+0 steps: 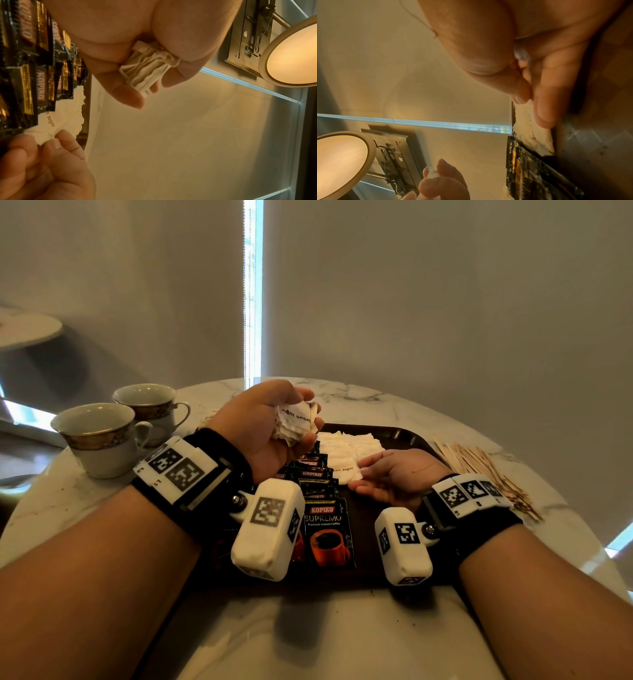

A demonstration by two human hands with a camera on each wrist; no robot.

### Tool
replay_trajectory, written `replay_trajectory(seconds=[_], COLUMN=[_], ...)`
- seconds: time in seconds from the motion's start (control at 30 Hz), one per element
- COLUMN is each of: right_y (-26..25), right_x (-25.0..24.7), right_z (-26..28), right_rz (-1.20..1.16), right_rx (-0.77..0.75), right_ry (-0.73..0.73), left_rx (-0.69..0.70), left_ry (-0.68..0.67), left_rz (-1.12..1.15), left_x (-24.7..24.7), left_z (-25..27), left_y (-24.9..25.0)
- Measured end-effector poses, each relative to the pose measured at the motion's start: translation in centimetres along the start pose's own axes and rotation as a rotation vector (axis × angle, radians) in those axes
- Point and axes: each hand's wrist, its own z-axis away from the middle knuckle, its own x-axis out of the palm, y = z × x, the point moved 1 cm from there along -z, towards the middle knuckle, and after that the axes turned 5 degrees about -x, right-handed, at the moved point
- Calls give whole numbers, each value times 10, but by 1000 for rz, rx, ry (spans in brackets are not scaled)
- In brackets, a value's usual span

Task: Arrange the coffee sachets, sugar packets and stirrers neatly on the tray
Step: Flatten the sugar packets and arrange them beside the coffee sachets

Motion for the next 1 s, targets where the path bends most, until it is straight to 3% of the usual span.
replay_trajectory(seconds=[0.53,0.7,0.83,1.0], right_y=[1,-10,-23,-21], right_x=[-6,-3,7,22], right_z=[-3,8,30,40], right_rz=[27,-136,-239,-197], right_rx=[-61,-243,-400,-485], right_ry=[23,20,-80,-220], left_rx=[-66,-98,-122,-101], left_ry=[-21,-44,-127,-178], left_rz=[36,67,1,-74], left_x=[2,1,3,2], left_z=[5,3,5,2], left_y=[2,-1,-3,-6])
